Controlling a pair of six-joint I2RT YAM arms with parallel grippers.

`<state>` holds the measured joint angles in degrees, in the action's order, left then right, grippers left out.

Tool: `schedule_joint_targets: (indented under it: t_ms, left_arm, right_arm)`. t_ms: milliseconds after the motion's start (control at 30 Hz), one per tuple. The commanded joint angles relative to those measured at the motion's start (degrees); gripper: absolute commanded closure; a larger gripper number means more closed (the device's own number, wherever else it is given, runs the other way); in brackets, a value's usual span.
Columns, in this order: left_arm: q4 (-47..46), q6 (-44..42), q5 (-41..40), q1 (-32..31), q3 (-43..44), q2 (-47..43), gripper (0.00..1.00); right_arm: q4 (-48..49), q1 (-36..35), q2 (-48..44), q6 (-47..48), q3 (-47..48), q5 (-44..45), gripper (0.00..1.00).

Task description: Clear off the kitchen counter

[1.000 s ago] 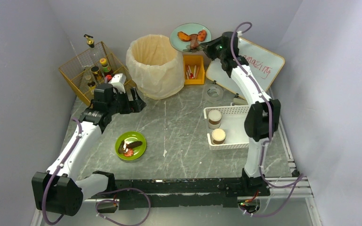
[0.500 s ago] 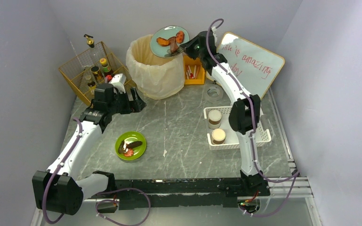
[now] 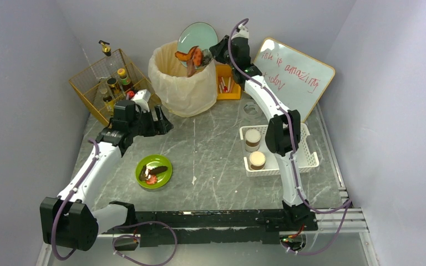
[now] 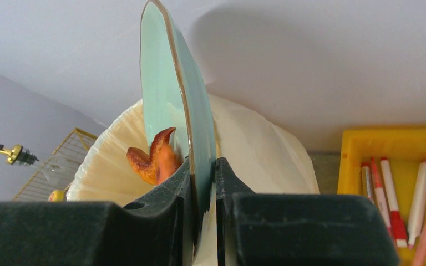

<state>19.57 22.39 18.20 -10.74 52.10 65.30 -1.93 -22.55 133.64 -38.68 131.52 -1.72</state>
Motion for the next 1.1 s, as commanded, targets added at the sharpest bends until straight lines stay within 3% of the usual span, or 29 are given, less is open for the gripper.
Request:
schedule_joint_targets:
  t_ms: [0, 433, 600, 833, 1067]
  left_arm:
    - [-2.94, 1.57, 2.38, -0.07, -0.99, 0.36, 0.17]
    - [-2.91, 1.72, 2.50, -0.07, -1.26, 0.30, 0.19]
    - [-3.42, 2.41, 2.88, -0.07, -1.55, 0.61, 0.19]
    - [-2.91, 2.40, 2.35, -0.07, -1.47, 0.14, 0.19]
    - [-3.55, 2.83, 2.84, -0.07, -1.83, -0.35, 0.19]
  right_arm:
    - [20.08, -1.84, -2.94, 5.93, 4.73, -0.31, 1.00]
    - [24.98, -4.60, -1.84, 18.19, 7.41, 5.20, 1.00]
    - [24.52, -4.70, -1.19, 18.73, 9.32, 7.39, 1.00]
    - [22.87, -4.50, -1.29, 11.88, 9.67, 13.54, 1.00]
    - [19.61, -0.64, -6.70, -9.57, 3.69, 12.70, 1.00]
